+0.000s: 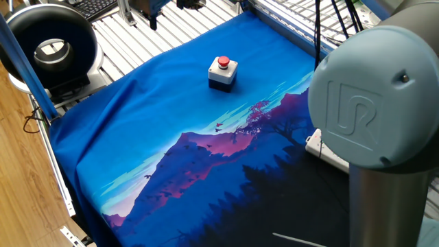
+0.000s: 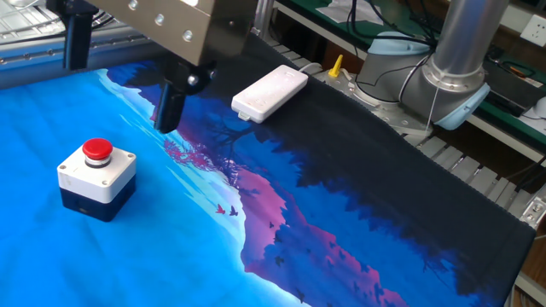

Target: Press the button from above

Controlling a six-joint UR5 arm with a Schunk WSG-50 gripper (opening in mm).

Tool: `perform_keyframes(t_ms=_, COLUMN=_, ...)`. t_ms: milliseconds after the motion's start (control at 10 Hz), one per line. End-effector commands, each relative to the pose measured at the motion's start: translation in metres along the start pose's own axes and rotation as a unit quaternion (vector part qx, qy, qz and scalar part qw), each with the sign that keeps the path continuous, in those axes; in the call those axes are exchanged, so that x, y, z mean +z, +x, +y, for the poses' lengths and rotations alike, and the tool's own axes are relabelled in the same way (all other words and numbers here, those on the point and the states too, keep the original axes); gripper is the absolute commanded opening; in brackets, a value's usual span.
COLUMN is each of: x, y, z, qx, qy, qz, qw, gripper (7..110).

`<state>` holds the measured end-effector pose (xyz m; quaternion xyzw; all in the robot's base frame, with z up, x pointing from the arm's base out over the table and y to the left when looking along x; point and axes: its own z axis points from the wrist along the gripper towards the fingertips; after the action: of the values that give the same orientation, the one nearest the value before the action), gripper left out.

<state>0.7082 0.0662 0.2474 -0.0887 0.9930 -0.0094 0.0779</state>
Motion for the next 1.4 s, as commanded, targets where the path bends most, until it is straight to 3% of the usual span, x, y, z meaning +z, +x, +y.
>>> perform_keyframes(t_ms=0, x=-0.001, y=-0.011, z=0.021, qx=0.090, qy=-0.044, qz=-0.017, qw=0.9948, gripper=7)
perform_keyframes(t_ms=200, x=-0.003, y=-0.013, z=0.038, qx=0.074, qy=-0.081, qz=-0.019, qw=0.9938, gripper=7)
perform_keyframes(t_ms=300, x=-0.007, y=-0.018, z=0.053, qx=0.065, qy=-0.114, qz=-0.031, qw=0.9909, gripper=7)
perform_keyframes(t_ms=400, x=-0.004, y=-0.016, z=0.034, qx=0.029, qy=-0.077, qz=-0.033, qw=0.9960, gripper=88)
perform_keyframes(t_ms=500, x=-0.003, y=-0.016, z=0.030, qx=0.023, qy=-0.068, qz=-0.034, qw=0.9969, gripper=88)
perform_keyframes(t_ms=600, x=-0.003, y=-0.021, z=0.029, qx=0.010, qy=-0.067, qz=-0.045, qw=0.9967, gripper=107)
perform_keyframes(t_ms=700, x=-0.003, y=-0.022, z=0.027, qx=0.001, qy=-0.070, qz=-0.053, qw=0.9961, gripper=107)
perform_keyframes(t_ms=800, x=-0.001, y=-0.015, z=0.011, qx=0.006, qy=-0.036, qz=-0.037, qw=0.9986, gripper=107)
perform_keyframes(t_ms=1000, x=-0.001, y=-0.009, z=0.001, qx=0.008, qy=-0.015, qz=-0.026, qw=0.9995, gripper=107)
perform_keyframes(t_ms=1100, x=-0.001, y=-0.005, z=-0.005, qx=0.007, qy=-0.003, qz=-0.019, qw=0.9998, gripper=22)
perform_keyframes(t_ms=1300, x=-0.001, y=-0.004, z=-0.008, qx=0.000, qy=0.002, qz=-0.016, qw=0.9999, gripper=22)
